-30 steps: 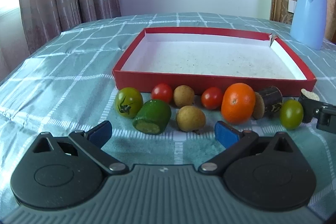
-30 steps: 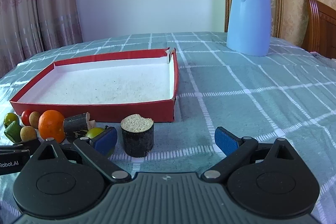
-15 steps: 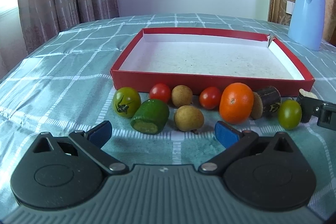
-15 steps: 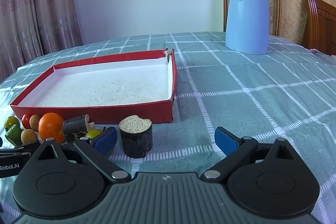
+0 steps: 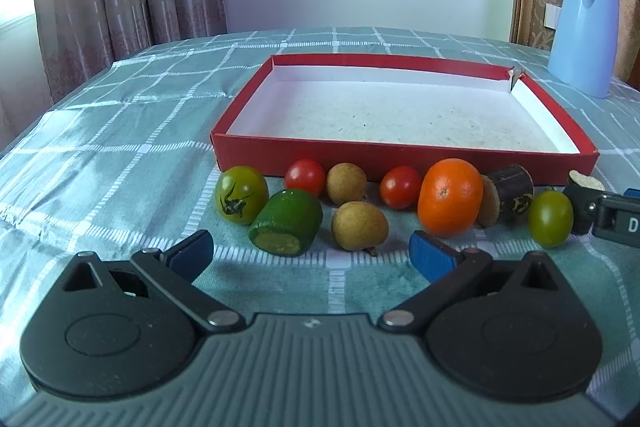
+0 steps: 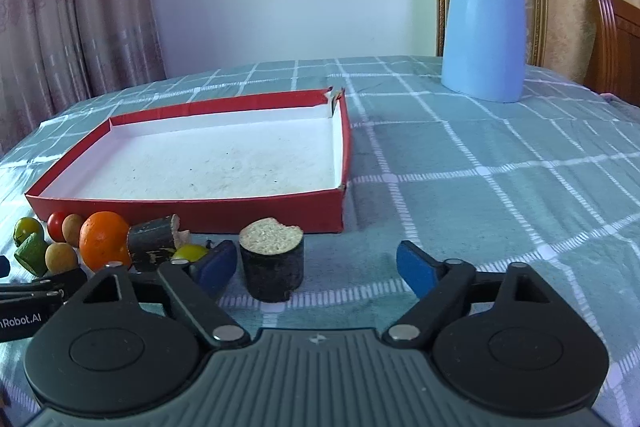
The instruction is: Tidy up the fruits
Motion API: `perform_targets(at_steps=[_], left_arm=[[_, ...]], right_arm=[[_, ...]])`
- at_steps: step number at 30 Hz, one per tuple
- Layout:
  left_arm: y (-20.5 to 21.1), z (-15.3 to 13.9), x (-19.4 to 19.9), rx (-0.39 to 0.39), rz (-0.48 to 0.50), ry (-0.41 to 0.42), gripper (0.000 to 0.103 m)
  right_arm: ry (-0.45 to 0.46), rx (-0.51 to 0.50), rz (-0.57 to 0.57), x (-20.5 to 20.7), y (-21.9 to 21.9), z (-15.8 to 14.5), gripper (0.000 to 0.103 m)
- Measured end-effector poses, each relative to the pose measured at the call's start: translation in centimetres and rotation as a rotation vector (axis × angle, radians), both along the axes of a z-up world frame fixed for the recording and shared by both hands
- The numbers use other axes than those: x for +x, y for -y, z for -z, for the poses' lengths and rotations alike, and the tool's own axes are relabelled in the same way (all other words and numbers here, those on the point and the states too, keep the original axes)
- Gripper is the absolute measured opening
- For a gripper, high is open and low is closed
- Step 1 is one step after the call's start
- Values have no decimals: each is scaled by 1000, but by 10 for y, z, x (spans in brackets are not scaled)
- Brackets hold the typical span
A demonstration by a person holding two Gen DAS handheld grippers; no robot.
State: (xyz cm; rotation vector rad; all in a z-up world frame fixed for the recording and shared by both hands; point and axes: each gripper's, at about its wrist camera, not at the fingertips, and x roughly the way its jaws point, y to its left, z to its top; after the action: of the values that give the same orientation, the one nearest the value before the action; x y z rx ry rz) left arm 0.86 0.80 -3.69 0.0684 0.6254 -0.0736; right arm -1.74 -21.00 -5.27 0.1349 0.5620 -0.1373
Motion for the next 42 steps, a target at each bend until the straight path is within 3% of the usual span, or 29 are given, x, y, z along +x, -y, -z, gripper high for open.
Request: perform_targets(at_steps=[10, 14, 19, 23, 27, 30, 34, 37, 42], left_arm=[[-3, 0, 2, -8, 1, -7, 103], [-7, -4, -4, -13, 18, 21, 103], [-19, -5, -11, 89, 19, 75, 103], [-39, -5, -5, 14, 16, 33, 103], [-44, -5, -2, 10, 20, 30, 99], [-40, -4, 2, 24, 52, 18, 87], [-38, -3, 8, -6, 89, 3, 58], [-36, -2, 13, -15, 102, -2, 54], [-29, -2, 14, -9, 130, 7, 37]], right_arm=[[-15, 54, -46, 6, 2, 4, 46], [-9, 61, -52, 5, 2, 4, 41], [-11, 60, -56, 6, 2, 4, 40], [-11, 61, -56, 6, 1, 4, 40], [-12, 59, -56, 6, 1, 4, 40], [-11, 59, -55, 6, 1, 4, 40], [-12, 61, -56, 6, 1, 4, 40], [-12, 61, -56, 6, 1, 4, 40], [-13, 57, -56, 6, 0, 4, 40]])
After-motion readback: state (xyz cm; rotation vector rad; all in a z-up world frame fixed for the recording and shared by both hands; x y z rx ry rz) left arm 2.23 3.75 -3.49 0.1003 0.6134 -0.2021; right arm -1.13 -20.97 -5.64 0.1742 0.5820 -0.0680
